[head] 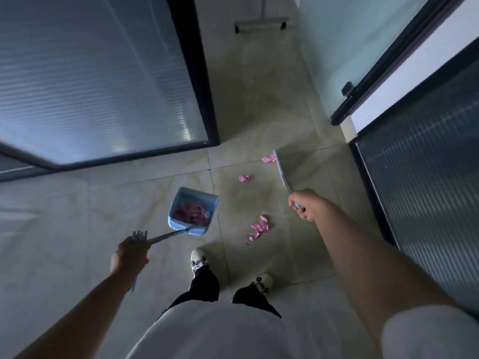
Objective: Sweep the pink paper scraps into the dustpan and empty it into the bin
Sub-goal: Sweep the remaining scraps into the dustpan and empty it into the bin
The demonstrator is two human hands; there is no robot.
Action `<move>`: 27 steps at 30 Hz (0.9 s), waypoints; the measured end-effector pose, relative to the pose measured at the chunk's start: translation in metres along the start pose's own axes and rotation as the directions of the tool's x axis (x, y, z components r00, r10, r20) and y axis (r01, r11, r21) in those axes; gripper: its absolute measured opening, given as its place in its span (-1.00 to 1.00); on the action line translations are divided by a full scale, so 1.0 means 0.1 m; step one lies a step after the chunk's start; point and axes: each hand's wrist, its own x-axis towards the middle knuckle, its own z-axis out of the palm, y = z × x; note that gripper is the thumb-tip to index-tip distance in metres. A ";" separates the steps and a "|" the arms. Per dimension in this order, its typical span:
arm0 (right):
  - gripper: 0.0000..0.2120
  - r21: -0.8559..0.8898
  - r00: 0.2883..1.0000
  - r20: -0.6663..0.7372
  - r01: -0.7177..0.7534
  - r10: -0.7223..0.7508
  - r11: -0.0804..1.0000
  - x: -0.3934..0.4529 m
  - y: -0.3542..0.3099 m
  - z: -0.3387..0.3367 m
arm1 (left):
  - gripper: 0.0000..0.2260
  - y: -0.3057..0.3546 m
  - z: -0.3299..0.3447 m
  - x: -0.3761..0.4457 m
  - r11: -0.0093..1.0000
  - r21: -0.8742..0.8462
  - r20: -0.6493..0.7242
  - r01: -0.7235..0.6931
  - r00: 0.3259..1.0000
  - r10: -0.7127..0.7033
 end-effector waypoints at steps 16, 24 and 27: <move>-0.48 -0.887 0.975 0.180 0.219 -0.131 0.407 -0.51 0.00 0.82 | -0.93 -0.43 -0.35 0.61 0.988 0.035 -0.047 0.153 0.987 -0.152; -0.48 -0.809 0.983 0.025 0.127 -0.183 0.573 -1.06 0.49 0.81 | -0.85 -0.44 -0.47 1.04 0.993 0.072 0.018 0.098 0.995 -0.100; -0.48 -0.711 0.992 -0.016 0.074 -0.122 0.700 -1.14 0.74 0.87 | -0.87 -0.40 -0.55 1.09 0.992 0.099 0.032 0.074 0.996 -0.078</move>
